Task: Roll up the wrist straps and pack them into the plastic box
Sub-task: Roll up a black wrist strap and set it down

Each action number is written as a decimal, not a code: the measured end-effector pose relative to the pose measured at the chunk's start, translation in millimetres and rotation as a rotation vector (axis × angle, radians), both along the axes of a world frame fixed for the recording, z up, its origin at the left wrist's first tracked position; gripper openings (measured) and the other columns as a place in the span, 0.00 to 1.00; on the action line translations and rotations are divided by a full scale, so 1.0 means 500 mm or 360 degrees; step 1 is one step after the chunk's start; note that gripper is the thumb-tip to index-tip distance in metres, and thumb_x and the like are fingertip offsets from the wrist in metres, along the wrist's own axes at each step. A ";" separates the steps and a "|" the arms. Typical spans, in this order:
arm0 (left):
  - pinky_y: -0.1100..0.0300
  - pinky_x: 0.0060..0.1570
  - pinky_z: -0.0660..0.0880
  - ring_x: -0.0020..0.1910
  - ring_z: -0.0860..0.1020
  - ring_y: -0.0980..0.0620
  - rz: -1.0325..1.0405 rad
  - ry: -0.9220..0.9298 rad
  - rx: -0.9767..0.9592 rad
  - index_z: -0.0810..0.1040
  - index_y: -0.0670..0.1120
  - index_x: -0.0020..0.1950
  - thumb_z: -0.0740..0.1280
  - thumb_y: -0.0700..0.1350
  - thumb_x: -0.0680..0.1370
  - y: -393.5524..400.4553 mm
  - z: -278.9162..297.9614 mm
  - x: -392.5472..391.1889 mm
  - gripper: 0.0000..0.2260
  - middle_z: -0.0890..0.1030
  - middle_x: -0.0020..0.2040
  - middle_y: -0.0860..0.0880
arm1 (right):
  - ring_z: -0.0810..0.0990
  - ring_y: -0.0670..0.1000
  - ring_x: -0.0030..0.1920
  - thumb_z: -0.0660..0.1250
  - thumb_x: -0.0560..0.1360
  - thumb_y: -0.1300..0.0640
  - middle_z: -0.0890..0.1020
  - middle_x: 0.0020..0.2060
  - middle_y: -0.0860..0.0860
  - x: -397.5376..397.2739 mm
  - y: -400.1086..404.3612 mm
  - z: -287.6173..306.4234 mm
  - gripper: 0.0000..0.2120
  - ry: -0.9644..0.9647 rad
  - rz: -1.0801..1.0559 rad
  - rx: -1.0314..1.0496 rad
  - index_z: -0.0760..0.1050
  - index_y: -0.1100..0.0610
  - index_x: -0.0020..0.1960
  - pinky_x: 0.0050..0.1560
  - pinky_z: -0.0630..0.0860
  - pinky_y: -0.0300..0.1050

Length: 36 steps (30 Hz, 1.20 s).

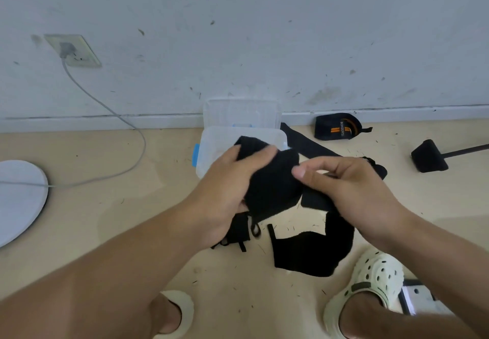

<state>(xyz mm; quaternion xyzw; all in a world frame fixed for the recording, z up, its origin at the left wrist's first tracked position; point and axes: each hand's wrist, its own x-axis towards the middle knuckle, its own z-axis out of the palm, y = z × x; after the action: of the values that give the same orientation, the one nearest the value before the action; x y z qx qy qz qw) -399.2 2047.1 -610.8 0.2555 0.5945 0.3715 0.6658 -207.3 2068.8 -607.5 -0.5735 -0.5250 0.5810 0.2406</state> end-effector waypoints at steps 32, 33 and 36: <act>0.45 0.65 0.79 0.64 0.82 0.46 0.0019 0.0850 0.0546 0.61 0.70 0.77 0.65 0.39 0.84 -0.009 0.009 0.022 0.32 0.83 0.65 0.50 | 0.83 0.68 0.54 0.71 0.76 0.38 0.85 0.50 0.64 0.007 0.035 0.001 0.17 -0.0378 0.0506 0.0063 0.84 0.51 0.53 0.62 0.80 0.63; 0.43 0.66 0.77 0.65 0.81 0.43 -0.0010 0.0906 0.0597 0.60 0.71 0.77 0.65 0.39 0.84 -0.008 0.011 0.021 0.33 0.82 0.66 0.48 | 0.82 0.68 0.53 0.71 0.75 0.35 0.84 0.50 0.66 0.005 0.037 0.002 0.22 -0.0423 0.0535 0.0102 0.83 0.54 0.53 0.60 0.81 0.62; 0.48 0.65 0.79 0.64 0.81 0.51 -0.0002 0.0997 0.0688 0.59 0.70 0.79 0.65 0.38 0.84 -0.002 0.014 0.019 0.33 0.84 0.63 0.53 | 0.83 0.66 0.49 0.69 0.70 0.29 0.84 0.47 0.64 0.000 0.041 0.007 0.30 -0.0508 0.0547 0.0245 0.82 0.57 0.50 0.56 0.80 0.64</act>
<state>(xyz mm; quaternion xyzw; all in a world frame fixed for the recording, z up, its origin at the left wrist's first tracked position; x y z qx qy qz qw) -389.5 2046.3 -603.7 0.4917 0.6770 0.3917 0.3827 -207.5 2089.4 -603.8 -0.5402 -0.6890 0.4738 0.0952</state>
